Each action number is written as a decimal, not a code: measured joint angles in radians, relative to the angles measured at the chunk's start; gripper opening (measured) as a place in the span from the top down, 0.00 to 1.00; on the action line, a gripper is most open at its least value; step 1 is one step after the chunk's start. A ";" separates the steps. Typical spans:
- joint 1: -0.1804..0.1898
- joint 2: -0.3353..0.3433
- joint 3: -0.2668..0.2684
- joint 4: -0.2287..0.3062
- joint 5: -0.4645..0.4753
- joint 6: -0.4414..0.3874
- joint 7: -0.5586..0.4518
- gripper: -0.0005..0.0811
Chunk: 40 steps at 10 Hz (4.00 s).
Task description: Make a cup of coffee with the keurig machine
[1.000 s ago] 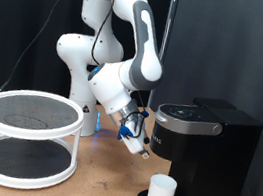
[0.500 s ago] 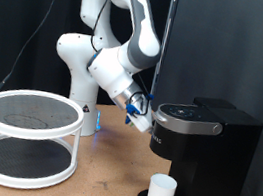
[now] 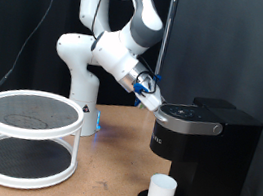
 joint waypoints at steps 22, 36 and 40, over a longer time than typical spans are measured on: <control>-0.047 -0.271 -0.025 0.317 -0.573 -0.146 0.245 0.09; -0.173 -0.048 0.180 0.640 -1.309 -0.415 0.406 0.09; -0.191 0.024 0.186 0.675 -1.298 -0.404 0.510 0.09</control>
